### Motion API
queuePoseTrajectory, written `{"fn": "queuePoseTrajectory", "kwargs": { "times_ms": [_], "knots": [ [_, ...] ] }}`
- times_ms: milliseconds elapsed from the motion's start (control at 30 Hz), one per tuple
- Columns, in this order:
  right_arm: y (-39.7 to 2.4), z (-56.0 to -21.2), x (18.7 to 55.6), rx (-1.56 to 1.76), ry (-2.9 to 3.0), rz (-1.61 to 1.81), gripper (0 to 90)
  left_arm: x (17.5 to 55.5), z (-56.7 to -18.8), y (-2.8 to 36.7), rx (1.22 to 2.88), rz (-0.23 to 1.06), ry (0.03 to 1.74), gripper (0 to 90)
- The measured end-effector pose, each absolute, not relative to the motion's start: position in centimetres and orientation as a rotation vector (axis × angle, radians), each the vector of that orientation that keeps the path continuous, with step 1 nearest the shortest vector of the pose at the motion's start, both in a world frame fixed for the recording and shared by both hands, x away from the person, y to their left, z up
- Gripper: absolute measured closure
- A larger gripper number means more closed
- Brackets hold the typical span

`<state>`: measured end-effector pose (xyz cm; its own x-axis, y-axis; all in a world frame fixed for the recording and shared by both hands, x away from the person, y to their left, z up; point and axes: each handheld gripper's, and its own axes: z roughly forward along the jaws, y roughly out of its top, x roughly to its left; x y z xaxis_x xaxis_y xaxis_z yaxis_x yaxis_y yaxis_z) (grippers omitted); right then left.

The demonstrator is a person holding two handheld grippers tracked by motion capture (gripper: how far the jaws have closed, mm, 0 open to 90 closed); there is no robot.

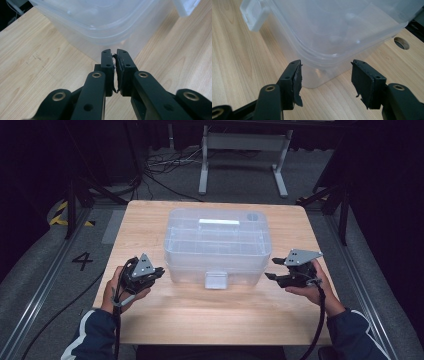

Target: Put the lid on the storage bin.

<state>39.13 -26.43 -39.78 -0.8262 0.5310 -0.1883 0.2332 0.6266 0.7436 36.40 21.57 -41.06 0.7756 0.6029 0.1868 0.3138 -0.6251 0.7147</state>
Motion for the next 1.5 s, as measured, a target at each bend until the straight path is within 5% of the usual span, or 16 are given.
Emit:
{"fn": "queuePoseTrajectory", "kwargs": {
  "times_ms": [667, 1500],
  "knots": [
    [-28.2, -40.6, 37.9, 0.626, 2.443, 0.958, 41.1, 35.1, -42.4, 23.2, 2.340, 0.550, 0.695, 70.1],
    [-32.9, -43.5, 36.1, 0.739, 2.407, 0.904, 36.9, 34.1, -44.6, 26.3, 2.347, 0.597, 0.866, 30.3]
  ]
}}
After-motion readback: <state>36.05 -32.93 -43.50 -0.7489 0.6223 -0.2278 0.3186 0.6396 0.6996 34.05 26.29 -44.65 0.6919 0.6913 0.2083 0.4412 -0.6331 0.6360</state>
